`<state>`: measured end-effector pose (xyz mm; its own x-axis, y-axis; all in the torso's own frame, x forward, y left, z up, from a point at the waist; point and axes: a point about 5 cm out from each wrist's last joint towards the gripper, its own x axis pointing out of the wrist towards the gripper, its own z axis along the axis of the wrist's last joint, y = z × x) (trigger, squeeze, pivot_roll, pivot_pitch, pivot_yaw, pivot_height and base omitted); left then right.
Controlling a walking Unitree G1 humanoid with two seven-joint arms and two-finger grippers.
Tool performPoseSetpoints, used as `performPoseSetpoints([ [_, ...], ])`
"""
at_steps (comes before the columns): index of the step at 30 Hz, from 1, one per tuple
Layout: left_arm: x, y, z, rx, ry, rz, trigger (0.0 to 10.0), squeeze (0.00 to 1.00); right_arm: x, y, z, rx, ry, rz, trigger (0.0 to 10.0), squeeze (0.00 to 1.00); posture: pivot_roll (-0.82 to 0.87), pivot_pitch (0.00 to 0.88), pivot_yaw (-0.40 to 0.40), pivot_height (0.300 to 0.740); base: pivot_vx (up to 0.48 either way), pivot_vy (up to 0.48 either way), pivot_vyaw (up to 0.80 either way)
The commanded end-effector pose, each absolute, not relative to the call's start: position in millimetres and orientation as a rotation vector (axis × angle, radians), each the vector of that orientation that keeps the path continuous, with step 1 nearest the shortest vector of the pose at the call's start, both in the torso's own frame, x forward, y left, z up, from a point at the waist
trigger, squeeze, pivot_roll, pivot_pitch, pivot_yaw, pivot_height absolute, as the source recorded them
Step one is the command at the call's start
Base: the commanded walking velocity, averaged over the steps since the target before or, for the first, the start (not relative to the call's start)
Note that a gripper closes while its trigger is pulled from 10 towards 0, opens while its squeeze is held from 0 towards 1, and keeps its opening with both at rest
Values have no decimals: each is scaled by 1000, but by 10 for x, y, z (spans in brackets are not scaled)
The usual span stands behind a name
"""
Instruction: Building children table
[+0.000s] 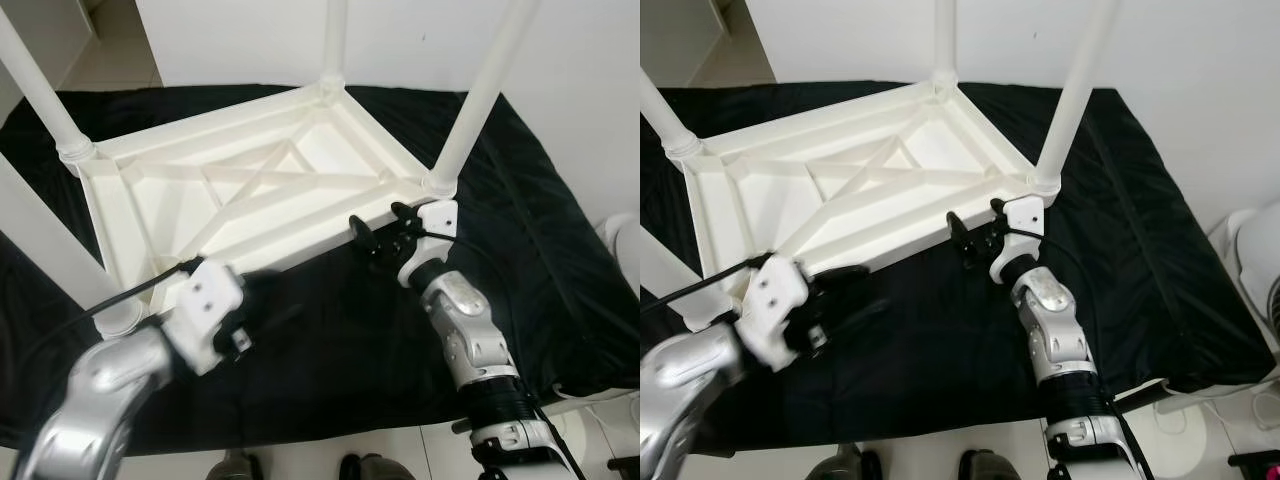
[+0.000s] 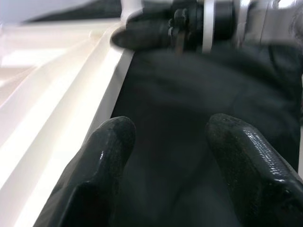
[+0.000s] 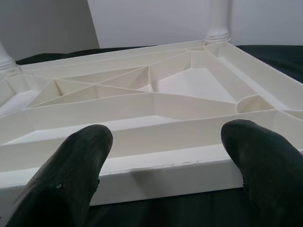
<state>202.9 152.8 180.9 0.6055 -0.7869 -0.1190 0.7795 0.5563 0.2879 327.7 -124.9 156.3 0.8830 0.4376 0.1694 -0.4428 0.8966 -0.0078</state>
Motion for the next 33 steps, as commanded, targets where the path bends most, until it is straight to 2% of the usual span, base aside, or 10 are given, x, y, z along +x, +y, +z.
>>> performPoseSetpoints([
  [1,1978,1582,1828,361,7,-915,10000,0,3287,-1224,1540,28,-165,473,10000,0,56,101,-12,740,0,0,0],
  [4,1956,1674,1817,404,45,-886,10000,0,3300,-1208,1537,17,-164,484,10000,0,89,100,-32,740,0,0,0],
  [6,1868,1906,1874,453,101,-850,10000,0,3331,-1173,1544,10,-166,505,10000,0,105,103,-40,740,0,0,0],
  [7,1868,1906,1874,453,101,-850,10000,0,3331,-1173,1544,10,-166,505,10000,0,105,103,-40,740,0,0,0],
  [9,1813,2113,1938,466,154,-816,10000,0,3352,-1152,1541,12,-165,514,10000,0,115,100,-47,740,0,0,0],
  [16,1698,2346,2016,436,235,-787,10000,0,3368,-1123,1524,13,-163,524,10000,0,133,94,-53,740,0,0,0],
  [17,1651,2553,2097,475,284,-704,10000,0,3375,-1105,1521,15,-165,529,10000,0,135,92,-53,740,0,0,0],
  [29,1637,3040,2276,629,405,-502,10000,0,3392,-1096,1508,15,-172,528,10000,0,138,90,-48,740,0,0,0],
  [31,1756,3286,2324,623,416,-364,10000,0,3385,-1076,1496,21,-175,529,10000,0,129,89,-42,740,0,0,0],
  [33,1776,3324,2332,620,416,-341,10000,0,3382,-1072,1494,22,-175,530,10000,0,129,89,-42,740,0,0,0],
])
